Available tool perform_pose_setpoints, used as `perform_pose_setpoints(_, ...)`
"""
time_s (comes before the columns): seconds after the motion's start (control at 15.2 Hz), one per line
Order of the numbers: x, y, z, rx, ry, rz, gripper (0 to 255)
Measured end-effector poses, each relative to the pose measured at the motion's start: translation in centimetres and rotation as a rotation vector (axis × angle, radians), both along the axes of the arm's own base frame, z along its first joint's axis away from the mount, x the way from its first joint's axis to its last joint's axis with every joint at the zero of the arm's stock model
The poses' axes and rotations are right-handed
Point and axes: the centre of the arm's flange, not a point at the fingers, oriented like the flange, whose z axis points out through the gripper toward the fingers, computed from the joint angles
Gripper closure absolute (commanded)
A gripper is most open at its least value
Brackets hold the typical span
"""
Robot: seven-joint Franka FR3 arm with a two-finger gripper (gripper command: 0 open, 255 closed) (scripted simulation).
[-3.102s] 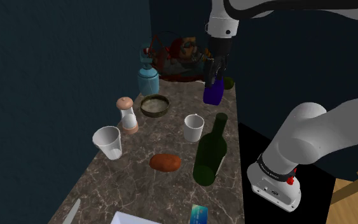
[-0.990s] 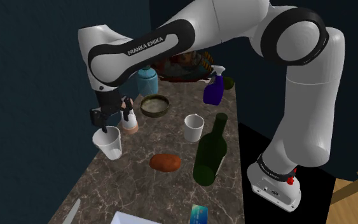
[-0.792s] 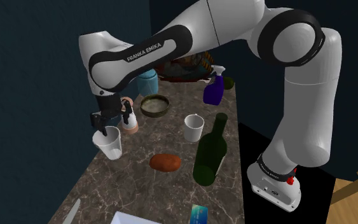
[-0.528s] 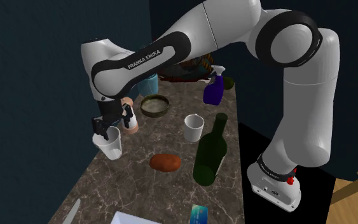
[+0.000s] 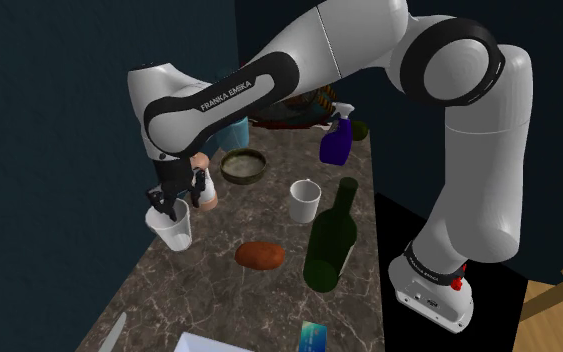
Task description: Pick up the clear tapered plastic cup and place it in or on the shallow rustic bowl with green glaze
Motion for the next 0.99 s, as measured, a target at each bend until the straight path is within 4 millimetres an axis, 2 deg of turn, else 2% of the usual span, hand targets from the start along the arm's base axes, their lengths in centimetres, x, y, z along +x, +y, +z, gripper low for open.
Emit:
perform_pose_setpoints(0.59,0.0,0.0,0.1,0.001,-0.002,-0.001,255)
perform_pose_setpoints(0.99,0.0,0.0,2.7,0.000,0.000,0.000,255)
